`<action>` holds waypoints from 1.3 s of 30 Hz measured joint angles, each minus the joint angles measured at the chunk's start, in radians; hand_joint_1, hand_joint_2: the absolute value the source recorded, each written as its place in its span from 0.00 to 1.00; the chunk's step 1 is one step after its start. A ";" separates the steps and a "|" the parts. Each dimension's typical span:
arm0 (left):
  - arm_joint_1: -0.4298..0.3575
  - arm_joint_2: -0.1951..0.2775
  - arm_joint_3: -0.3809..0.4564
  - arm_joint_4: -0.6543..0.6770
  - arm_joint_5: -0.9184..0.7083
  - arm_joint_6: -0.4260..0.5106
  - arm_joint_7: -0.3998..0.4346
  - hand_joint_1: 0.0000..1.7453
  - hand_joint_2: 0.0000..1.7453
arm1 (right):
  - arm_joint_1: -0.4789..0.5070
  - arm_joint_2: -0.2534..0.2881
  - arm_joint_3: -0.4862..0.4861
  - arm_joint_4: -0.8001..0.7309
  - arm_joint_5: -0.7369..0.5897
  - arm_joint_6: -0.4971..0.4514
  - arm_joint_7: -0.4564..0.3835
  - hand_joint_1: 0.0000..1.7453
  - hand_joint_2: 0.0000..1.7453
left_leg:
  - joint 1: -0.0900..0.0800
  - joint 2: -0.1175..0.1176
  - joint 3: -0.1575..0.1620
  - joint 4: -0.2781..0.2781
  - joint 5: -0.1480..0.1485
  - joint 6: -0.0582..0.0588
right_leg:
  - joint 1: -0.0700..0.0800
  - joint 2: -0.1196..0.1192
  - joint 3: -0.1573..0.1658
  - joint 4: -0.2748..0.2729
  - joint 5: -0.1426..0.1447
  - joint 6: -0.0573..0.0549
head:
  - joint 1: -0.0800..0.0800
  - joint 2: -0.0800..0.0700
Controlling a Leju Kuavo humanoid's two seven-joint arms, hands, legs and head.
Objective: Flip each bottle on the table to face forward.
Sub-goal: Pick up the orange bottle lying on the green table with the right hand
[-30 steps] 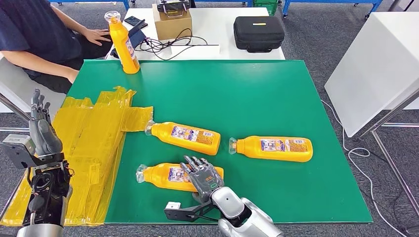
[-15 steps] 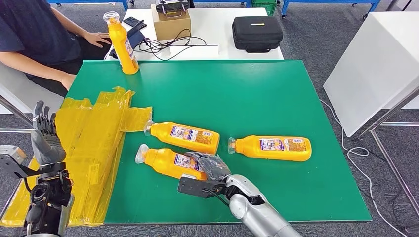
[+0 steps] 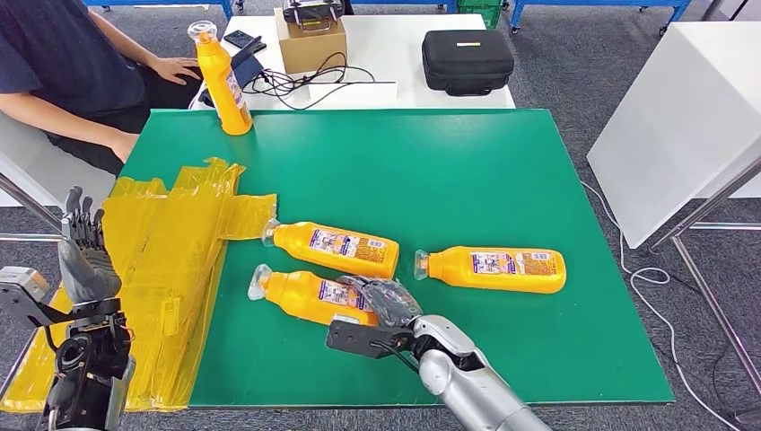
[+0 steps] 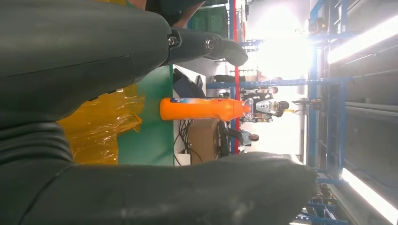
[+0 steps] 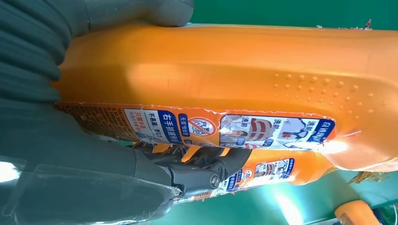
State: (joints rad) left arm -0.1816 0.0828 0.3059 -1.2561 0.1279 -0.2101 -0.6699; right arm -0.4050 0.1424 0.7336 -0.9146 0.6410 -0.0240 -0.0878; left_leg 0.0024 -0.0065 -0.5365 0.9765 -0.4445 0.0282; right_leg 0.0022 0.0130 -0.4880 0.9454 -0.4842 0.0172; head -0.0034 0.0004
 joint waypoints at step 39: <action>0.155 -0.070 -0.284 -0.246 0.237 -0.052 0.095 0.00 1.00 | -0.020 0.018 -0.125 -0.233 -0.619 -0.128 -0.360 1.00 1.00 | 0.000 -0.001 -0.005 0.000 0.000 0.000 | 0.000 -0.001 -0.005 0.000 0.000 0.000 | 0.000 0.000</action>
State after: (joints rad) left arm -0.0269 0.0133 0.0216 -1.5023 0.3650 -0.2617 -0.5753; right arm -0.4250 0.1605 0.6086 -1.1472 0.0219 -0.1518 -0.4481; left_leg 0.0021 -0.0077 -0.5414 0.9768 -0.4445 0.0283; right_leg 0.0020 0.0125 -0.4927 0.9454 -0.4840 0.0175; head -0.0035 0.0004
